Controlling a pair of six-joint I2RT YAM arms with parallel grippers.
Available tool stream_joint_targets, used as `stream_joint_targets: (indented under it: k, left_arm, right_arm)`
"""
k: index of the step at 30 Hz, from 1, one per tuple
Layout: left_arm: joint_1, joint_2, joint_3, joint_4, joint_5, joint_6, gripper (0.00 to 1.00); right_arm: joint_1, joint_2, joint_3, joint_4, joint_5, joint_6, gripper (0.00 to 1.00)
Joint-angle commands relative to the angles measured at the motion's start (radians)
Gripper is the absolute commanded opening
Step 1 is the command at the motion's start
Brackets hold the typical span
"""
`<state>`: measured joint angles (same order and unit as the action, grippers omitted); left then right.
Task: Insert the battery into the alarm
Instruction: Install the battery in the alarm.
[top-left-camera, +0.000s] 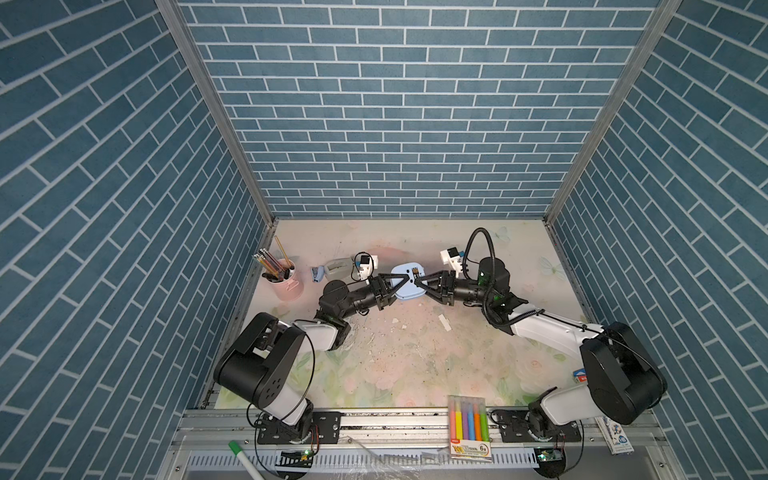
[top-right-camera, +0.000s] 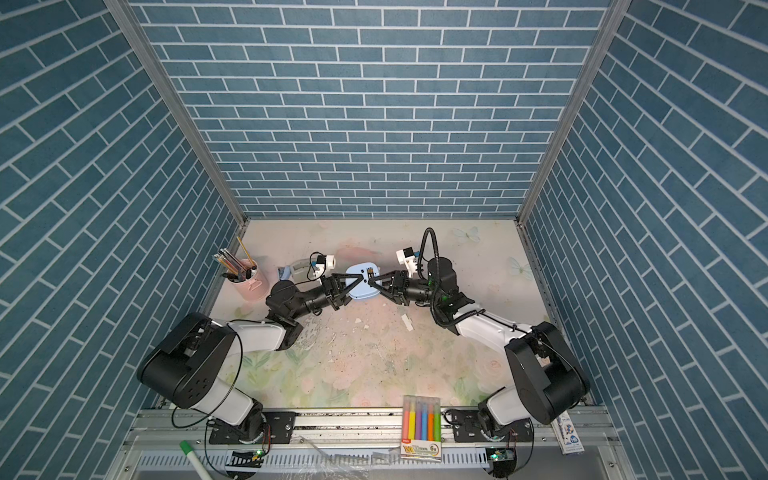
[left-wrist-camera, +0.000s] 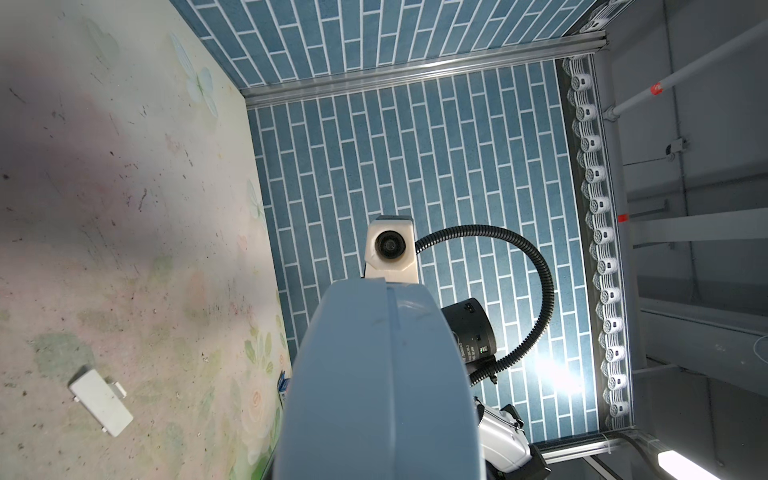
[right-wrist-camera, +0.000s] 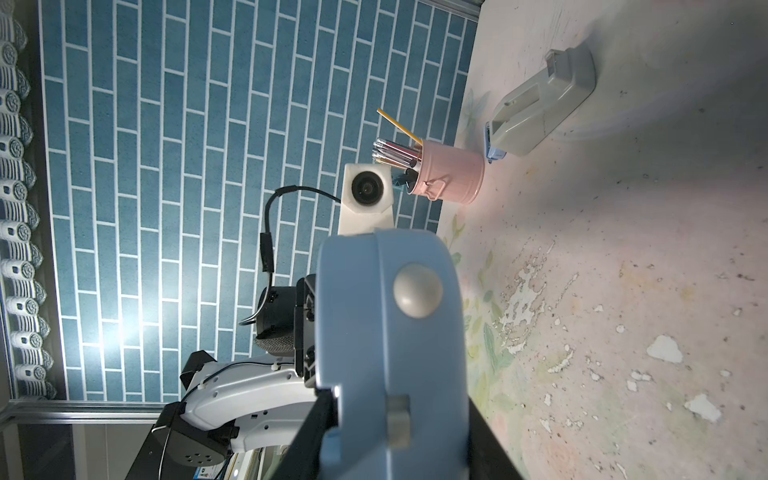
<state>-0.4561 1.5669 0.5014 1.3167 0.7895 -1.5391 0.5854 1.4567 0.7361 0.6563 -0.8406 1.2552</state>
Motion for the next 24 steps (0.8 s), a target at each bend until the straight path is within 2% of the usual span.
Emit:
stream_joint_targets:
  k: [1, 4, 5, 6, 7, 12, 20, 24]
  left_arm:
    - [-0.014, 0.013, -0.013, -0.005, -0.002, 0.045, 0.4]
    - [-0.01, 0.009, -0.044, -0.004, -0.025, 0.053, 0.53]
    - [-0.01, 0.004, -0.052, -0.004, -0.03, 0.053, 0.66]
    - [-0.009, -0.004, -0.063, -0.001, -0.035, 0.052, 0.72]
    - [-0.008, -0.013, -0.072, 0.0, -0.041, 0.057, 0.74]
    - [0.018, -0.061, -0.105, -0.007, -0.055, 0.065, 0.75]
    - [0.025, -0.041, -0.087, -0.005, -0.033, 0.069, 0.73]
    - [0.047, -0.034, -0.088, -0.004, -0.02, 0.071, 0.63]
  right_arm:
    - [0.019, -0.013, 0.013, -0.002, 0.05, -0.025, 0.06]
    - [0.019, -0.021, 0.001, 0.013, 0.072, -0.02, 0.03]
    - [0.019, -0.02, -0.002, 0.027, 0.074, -0.012, 0.02]
    - [0.019, -0.019, -0.006, 0.041, 0.077, -0.002, 0.01]
    - [0.018, -0.016, -0.006, 0.047, 0.077, 0.002, 0.01]
    - [0.019, -0.006, -0.012, 0.062, 0.08, 0.009, 0.0]
    - [0.049, 0.017, -0.01, 0.072, 0.072, 0.017, 0.0]
    - [0.063, 0.023, -0.018, 0.072, 0.078, 0.021, 0.0]
